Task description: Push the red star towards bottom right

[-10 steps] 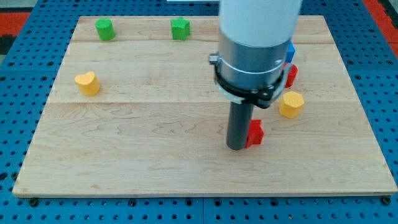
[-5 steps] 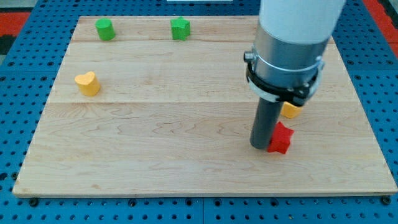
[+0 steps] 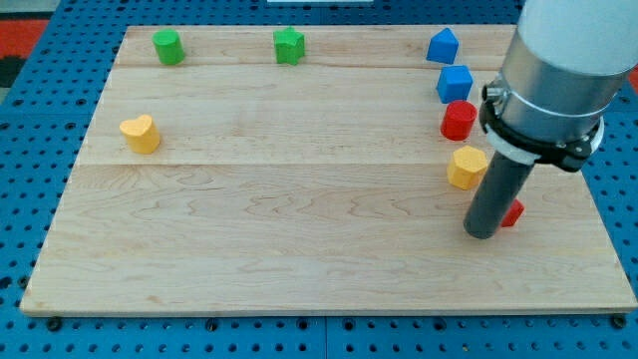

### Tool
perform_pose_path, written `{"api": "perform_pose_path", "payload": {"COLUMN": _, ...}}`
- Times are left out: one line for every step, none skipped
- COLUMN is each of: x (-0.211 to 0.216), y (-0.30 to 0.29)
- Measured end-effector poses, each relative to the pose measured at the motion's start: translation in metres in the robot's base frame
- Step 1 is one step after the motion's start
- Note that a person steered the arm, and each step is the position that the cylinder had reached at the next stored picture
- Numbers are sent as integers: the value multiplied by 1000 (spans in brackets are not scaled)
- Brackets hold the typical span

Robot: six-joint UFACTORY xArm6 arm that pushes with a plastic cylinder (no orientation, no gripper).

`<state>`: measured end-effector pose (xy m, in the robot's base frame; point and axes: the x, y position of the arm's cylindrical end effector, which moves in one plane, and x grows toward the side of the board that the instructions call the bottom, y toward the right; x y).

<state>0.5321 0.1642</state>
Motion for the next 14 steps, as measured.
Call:
{"api": "perform_pose_path", "payload": {"x": 22, "y": -11}}
{"api": "perform_pose_path", "payload": {"x": 55, "y": 70}}
{"api": "perform_pose_path", "payload": {"x": 26, "y": 137}}
{"api": "perform_pose_path", "payload": {"x": -27, "y": 142}}
{"api": "perform_pose_path", "payload": {"x": -34, "y": 86}}
{"api": "perform_pose_path", "payload": {"x": -33, "y": 37}}
{"api": "perform_pose_path", "payload": {"x": -32, "y": 2}}
{"api": "perform_pose_path", "payload": {"x": -31, "y": 9}}
{"api": "perform_pose_path", "payload": {"x": 31, "y": 75}}
{"api": "perform_pose_path", "payload": {"x": 71, "y": -26}}
{"api": "perform_pose_path", "payload": {"x": 31, "y": -84}}
{"api": "perform_pose_path", "payload": {"x": -19, "y": -78}}
{"api": "perform_pose_path", "payload": {"x": -34, "y": -82}}
{"api": "perform_pose_path", "payload": {"x": -25, "y": -35}}
